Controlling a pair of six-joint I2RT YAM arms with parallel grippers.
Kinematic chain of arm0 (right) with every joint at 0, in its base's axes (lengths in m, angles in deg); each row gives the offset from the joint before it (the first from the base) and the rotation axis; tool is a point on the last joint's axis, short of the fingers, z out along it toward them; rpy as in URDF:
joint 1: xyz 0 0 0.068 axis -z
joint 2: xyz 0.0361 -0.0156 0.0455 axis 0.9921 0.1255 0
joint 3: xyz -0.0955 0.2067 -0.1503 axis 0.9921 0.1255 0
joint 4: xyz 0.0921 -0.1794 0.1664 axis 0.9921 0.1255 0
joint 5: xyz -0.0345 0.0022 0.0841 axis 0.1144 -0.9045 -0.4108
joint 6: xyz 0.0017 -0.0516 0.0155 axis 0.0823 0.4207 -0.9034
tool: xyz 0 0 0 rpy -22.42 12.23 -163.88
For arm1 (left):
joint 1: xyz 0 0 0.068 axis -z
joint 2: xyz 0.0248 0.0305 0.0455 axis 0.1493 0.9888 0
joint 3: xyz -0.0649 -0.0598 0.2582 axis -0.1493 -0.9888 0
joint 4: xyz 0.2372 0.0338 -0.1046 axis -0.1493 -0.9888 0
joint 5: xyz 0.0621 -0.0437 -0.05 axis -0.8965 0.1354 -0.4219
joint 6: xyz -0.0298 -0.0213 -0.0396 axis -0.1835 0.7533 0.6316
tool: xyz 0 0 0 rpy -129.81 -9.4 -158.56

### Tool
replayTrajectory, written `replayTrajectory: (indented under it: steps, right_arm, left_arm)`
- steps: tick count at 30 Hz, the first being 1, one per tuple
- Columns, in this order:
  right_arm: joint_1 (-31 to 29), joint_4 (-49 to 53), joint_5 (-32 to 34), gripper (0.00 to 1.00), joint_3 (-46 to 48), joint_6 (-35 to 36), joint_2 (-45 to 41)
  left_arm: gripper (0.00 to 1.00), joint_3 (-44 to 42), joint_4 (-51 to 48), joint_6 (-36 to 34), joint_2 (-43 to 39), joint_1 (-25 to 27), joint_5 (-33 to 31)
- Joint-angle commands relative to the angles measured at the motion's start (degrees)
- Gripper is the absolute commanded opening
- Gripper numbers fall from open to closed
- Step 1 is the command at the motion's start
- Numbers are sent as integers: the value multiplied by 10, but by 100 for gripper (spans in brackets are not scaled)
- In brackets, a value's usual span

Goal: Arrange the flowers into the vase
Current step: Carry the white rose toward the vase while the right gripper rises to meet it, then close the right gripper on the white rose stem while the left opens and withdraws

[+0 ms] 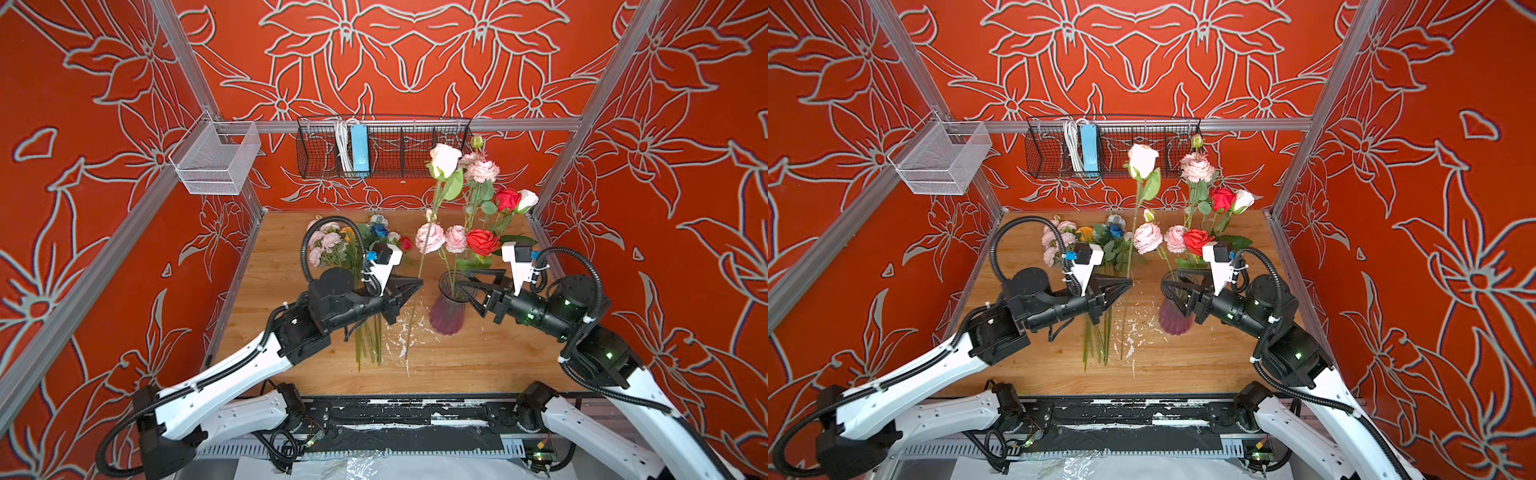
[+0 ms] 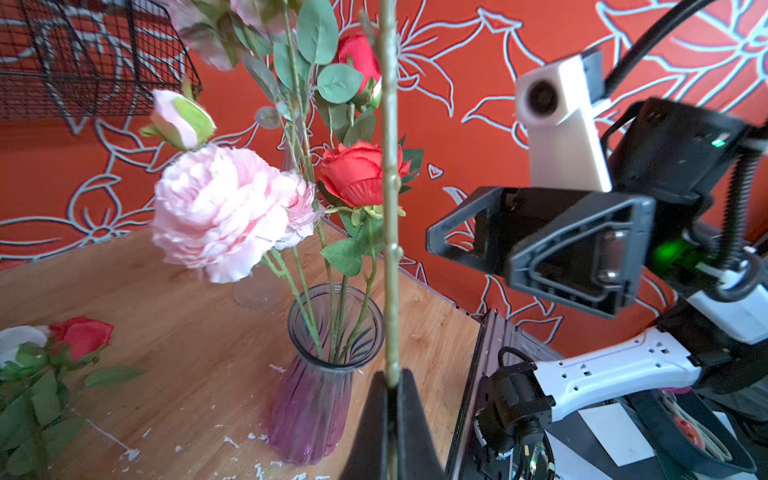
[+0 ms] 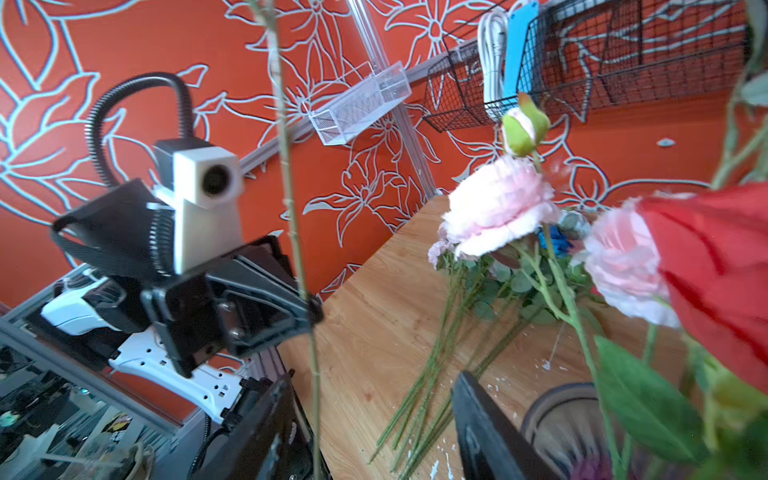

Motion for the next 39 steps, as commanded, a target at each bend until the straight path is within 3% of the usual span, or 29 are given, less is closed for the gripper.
replayTrajectory:
  steps: [1, 7, 13, 17, 21, 25, 28, 31, 32, 33, 37, 39]
  right_arm:
    - [0, -57, -51, 62, -22, -24, 1]
    - [1, -77, -42, 61, -29, -35, 42]
    - [0, -107, -41, 54, -35, -48, 76]
    - [1, -117, -45, 40, -34, -58, 88]
    - [0, -123, -50, 17, -31, -61, 89]
    - [1, -122, -47, 5, -30, -58, 85]
    - [0, -113, -34, 0, -31, -47, 84]
    - [1, -105, -29, 0, -32, -34, 83]
    - [1, -102, -22, 0, -32, -30, 83]
    - [0, -95, -13, 0, -36, -23, 83]
    - [1, -40, 31, 0, -67, 27, 82]
    - [0, -20, 61, 0, -85, 54, 85]
  left_arm:
    - [0, 24, 45, -14, 30, 11, 29]
    - [0, 41, 60, -12, 61, 21, 45]
    - [0, 51, 58, -10, 73, 29, 52]
    - [0, 53, 61, -8, 76, 31, 58]
    - [0, 54, 57, -11, 77, 32, 55]
    - [0, 50, 65, -11, 80, 32, 52]
    - [7, 47, 69, -13, 84, 32, 42]
    - [33, 43, 71, -14, 85, 32, 29]
    - [51, 43, 70, -12, 84, 32, 23]
    - [63, 42, 64, -10, 81, 32, 13]
    - [66, 8, 50, -16, 29, 32, -36]
    - [67, -34, 54, -16, -20, 32, -93]
